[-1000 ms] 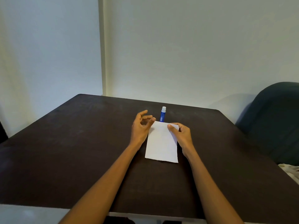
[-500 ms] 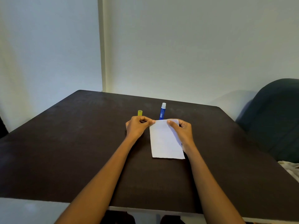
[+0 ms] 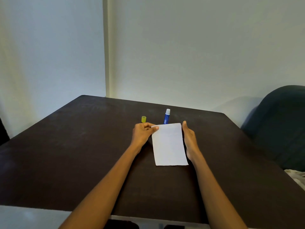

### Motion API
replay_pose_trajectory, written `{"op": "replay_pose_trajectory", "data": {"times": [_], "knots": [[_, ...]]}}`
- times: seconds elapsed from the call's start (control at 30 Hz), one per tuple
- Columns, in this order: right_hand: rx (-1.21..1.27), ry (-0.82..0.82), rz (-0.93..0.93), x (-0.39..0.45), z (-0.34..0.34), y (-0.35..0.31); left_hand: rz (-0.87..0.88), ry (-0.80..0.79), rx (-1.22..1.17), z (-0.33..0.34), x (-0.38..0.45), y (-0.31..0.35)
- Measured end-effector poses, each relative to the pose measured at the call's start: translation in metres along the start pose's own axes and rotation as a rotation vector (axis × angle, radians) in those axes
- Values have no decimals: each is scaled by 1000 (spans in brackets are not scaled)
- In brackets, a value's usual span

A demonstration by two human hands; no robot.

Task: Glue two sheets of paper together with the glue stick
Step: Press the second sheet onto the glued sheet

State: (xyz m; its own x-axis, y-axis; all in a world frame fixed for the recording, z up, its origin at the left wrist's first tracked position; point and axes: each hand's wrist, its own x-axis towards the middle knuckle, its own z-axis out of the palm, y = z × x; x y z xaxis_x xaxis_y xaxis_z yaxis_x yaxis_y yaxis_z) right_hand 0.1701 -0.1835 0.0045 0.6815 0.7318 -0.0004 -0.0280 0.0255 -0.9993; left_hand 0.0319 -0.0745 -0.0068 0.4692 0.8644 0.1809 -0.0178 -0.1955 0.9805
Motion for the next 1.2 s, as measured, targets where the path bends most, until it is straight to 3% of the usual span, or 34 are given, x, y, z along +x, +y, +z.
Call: {"op": "replay_pose_trajectory", "data": {"times": [0.1,0.3,0.47,0.57,0.67,0.77,1.07,1.2], "knots": [[-69,0,-52,1,-2,2,-5,5,-29,-1,1,-1],[-86,196,-107,4,5,7,26,-8,-65,2,-1,2],[-566,408,-601,2,-2,-5,68,-6,17,2,-2,0],[-930,242,-778,4,4,-10,129,-79,101,7,-2,1],[-1007,-23,-714,11,14,-12,154,-79,123,8,-1,1],[-848,-85,-544,19,19,-22,125,-65,96,7,1,0],[-646,279,-339,42,-16,-53,12,-156,53,9,5,-4],[-408,357,-216,37,-23,-39,10,-46,-19,9,6,-5]]}}
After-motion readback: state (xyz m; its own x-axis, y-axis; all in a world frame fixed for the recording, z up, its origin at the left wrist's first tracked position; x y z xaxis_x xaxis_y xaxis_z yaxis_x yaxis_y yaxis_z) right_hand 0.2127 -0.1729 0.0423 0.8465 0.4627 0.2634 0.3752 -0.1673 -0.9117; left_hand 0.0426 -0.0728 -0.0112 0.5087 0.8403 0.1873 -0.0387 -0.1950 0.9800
